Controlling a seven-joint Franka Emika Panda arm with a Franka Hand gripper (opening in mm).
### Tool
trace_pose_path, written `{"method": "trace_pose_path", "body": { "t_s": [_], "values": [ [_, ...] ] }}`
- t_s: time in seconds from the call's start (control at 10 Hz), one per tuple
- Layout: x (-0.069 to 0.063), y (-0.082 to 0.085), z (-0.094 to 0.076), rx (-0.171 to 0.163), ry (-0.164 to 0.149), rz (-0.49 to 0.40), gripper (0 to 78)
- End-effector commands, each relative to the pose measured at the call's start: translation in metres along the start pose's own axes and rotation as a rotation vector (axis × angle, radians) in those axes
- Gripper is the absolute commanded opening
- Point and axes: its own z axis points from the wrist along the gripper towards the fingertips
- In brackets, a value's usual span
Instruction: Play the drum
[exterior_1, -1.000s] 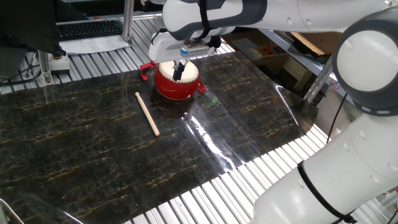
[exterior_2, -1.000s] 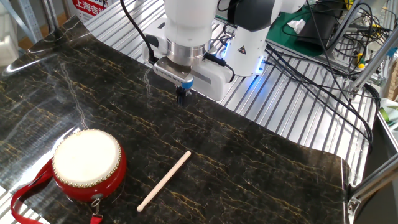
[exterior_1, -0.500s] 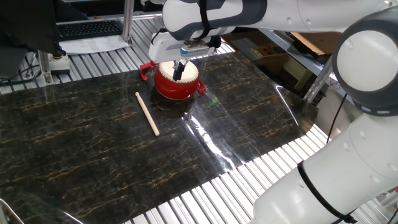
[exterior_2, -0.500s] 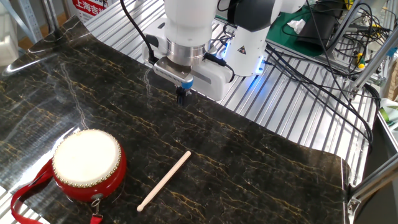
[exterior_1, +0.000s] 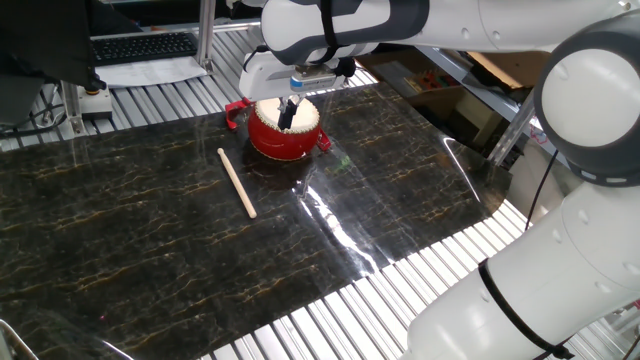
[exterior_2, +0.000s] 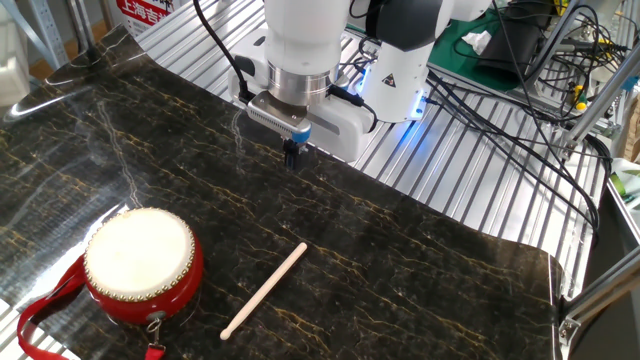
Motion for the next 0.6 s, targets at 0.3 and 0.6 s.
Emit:
{"method": "trace_pose_path", "body": {
  "t_s": [0.3,0.6],
  "values": [
    [-0.0005,-0.0002,-0.0003,-0.004,0.102,-0.046,0.0],
    [-0.0006,-0.0003,0.0003,-0.015,0.103,-0.038,0.0]
  ]
}}
